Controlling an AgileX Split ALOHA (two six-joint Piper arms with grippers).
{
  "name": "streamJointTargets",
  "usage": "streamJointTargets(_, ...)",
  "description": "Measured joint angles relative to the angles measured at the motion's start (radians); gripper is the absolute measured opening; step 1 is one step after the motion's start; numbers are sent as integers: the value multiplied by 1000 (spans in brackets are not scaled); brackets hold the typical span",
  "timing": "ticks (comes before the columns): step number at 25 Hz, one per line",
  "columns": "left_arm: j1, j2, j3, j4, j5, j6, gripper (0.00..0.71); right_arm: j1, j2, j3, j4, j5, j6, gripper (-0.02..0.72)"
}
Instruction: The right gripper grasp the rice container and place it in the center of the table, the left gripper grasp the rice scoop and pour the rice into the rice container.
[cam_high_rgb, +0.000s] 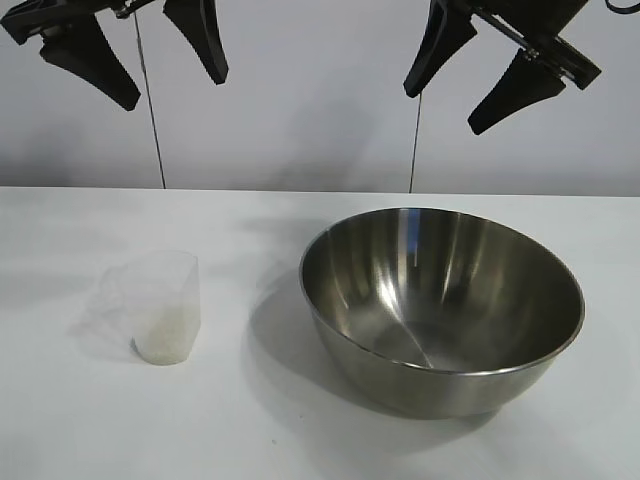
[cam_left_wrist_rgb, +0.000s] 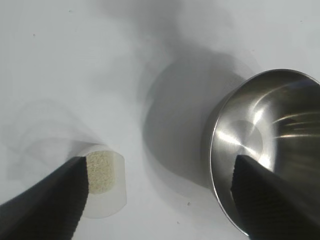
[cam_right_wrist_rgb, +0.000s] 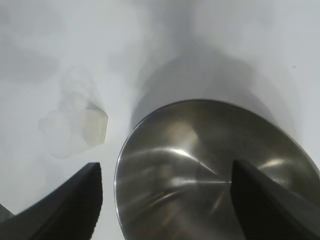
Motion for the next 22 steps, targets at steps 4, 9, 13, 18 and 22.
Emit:
streamJointTargets(4,0,0,0,0,0,-1,573,0,0,0,1,0,0,496)
streamJointTargets(9,0,0,0,0,0,-1,573,0,0,0,-6,14,-6,496)
streamJointTargets(13,0,0,0,0,-1,0,573,0,0,0,-120,88,-7,496)
streamJointTargets(18,0,0,0,0,-1,0,573,0,0,0,-291,105,85,496)
streamJointTargets(22,0,0,0,0,-1,0,573,0,0,1,-344,110,100,496)
